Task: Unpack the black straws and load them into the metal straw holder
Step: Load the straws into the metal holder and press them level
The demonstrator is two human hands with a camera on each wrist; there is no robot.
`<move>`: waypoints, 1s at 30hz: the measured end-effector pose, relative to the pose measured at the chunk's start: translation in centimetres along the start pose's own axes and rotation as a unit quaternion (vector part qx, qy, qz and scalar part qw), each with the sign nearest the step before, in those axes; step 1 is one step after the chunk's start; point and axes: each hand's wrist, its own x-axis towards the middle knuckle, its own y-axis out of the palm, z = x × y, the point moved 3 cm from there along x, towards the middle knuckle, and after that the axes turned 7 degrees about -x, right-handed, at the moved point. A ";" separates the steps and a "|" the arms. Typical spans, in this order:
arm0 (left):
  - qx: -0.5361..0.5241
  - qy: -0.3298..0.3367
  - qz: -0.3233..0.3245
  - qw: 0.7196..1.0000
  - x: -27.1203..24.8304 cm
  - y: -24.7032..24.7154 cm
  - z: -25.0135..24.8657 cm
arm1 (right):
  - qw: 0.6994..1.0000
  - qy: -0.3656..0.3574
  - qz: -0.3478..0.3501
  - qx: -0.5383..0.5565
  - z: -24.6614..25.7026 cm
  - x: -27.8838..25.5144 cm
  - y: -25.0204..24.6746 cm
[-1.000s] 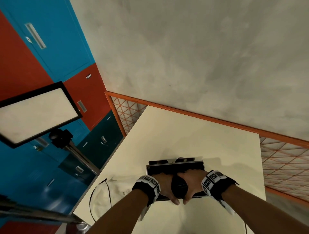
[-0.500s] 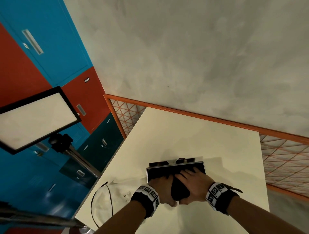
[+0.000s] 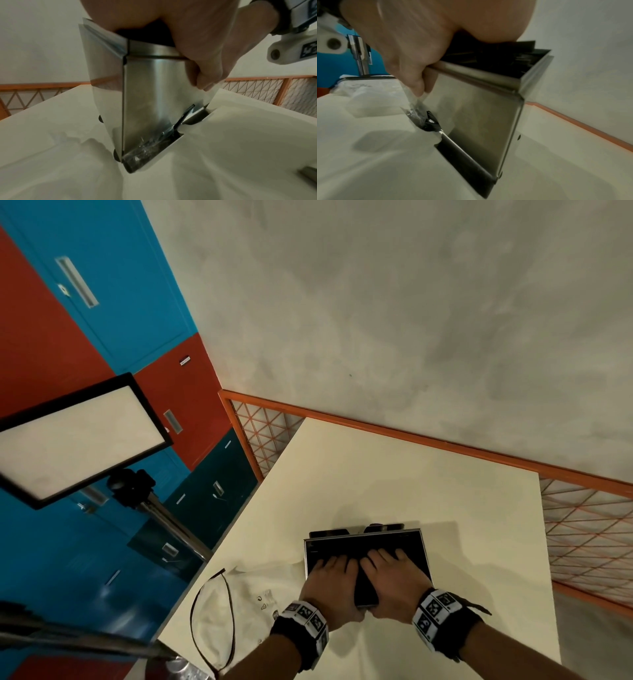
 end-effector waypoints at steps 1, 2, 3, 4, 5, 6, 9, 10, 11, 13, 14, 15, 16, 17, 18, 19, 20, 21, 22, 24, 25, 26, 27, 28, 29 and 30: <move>0.001 0.001 0.001 1.000 0.1 0.0 0.0 | 1.000 0.001 0.001 0.001 0.1 0.1 0.1; -0.002 -0.001 0.011 1.000 0.2 -0.1 0.1 | 1.000 0.001 0.010 0.001 0.1 0.2 0.0; -0.006 -0.003 0.024 1.000 0.3 -0.3 0.0 | 1.000 0.000 0.020 -0.001 0.0 0.3 0.0; -0.008 -0.004 0.034 0.999 0.5 -0.5 -0.1 | 1.000 0.000 0.026 -0.001 0.0 0.4 -0.1; -0.010 -0.006 0.039 0.999 0.5 -0.8 -0.1 | 1.000 -0.001 0.029 -0.001 -0.1 0.5 -0.3; -0.014 -0.008 0.042 0.999 0.6 -1.0 -0.1 | 1.000 -0.002 0.031 0.001 -0.2 0.6 -0.5; -0.026 -0.015 0.042 0.999 0.7 -1.3 0.0 | 1.000 -0.001 0.029 0.007 -0.3 0.8 -0.7; -0.027 -0.017 0.038 0.999 0.7 -1.2 0.1 | 0.999 -0.001 0.031 0.008 -0.3 0.8 -0.6; -0.028 -0.018 0.035 0.999 0.7 -1.0 0.1 | 0.999 0.001 0.032 0.010 -0.4 0.9 -0.5; -0.033 -0.017 0.026 0.999 0.6 -0.7 0.1 | 0.999 0.002 0.031 0.014 -0.4 0.9 -0.3; -0.031 -0.017 0.024 0.999 0.6 -0.6 0.1 | 0.999 0.001 0.029 0.014 -0.3 0.9 -0.2; -0.029 -0.016 0.022 0.999 0.6 -0.5 0.1 | 1.000 0.001 0.028 0.012 -0.3 0.9 -0.2; -0.026 -0.016 0.021 0.999 0.6 -0.4 0.1 | 1.000 0.002 0.028 0.010 -0.3 0.9 -0.2; -0.025 -0.016 0.021 0.999 0.7 -0.4 0.1 | 1.000 0.004 0.028 0.006 -0.3 0.9 -0.2; -0.026 -0.017 0.021 0.999 0.7 -0.4 0.1 | 1.000 0.005 0.027 0.002 -0.3 0.9 -0.1; -0.027 -0.018 0.021 0.999 0.7 -0.4 0.2 | 1.000 0.008 0.025 -0.001 -0.3 0.8 -0.1; -0.025 -0.017 0.021 0.999 0.7 -0.3 0.2 | 1.000 0.010 0.024 -0.004 -0.3 0.8 -0.1; -0.022 -0.017 0.021 0.999 0.7 -0.3 0.2 | 1.000 0.012 0.025 -0.008 -0.3 0.7 -0.1; -0.019 -0.015 0.019 1.000 0.7 -0.3 0.2 | 0.999 0.014 0.026 -0.012 -0.3 0.6 0.0; -0.019 -0.016 0.020 1.000 0.6 -0.3 0.1 | 0.999 0.016 0.023 -0.018 -0.2 0.6 0.3; -0.020 -0.016 0.022 0.999 0.6 -0.2 0.1 | 0.999 0.017 0.022 -0.021 -0.1 0.6 0.5; -0.022 -0.017 0.022 0.999 0.6 0.0 0.1 | 0.999 0.020 0.023 -0.023 -0.1 0.6 0.6; -0.023 -0.018 0.021 0.999 0.6 0.1 0.1 | 0.999 0.022 0.024 -0.022 -0.2 0.7 0.7; -0.024 -0.018 0.021 0.999 0.5 0.1 0.2 | 0.999 0.022 0.027 -0.020 -0.2 0.8 0.8; -0.025 -0.018 0.022 0.999 0.5 0.0 0.2 | 0.999 0.023 0.032 -0.014 -0.2 0.9 0.8; -0.025 -0.019 0.025 0.999 0.6 0.0 0.2 | 0.999 0.024 0.040 -0.006 -0.3 1.0 0.8</move>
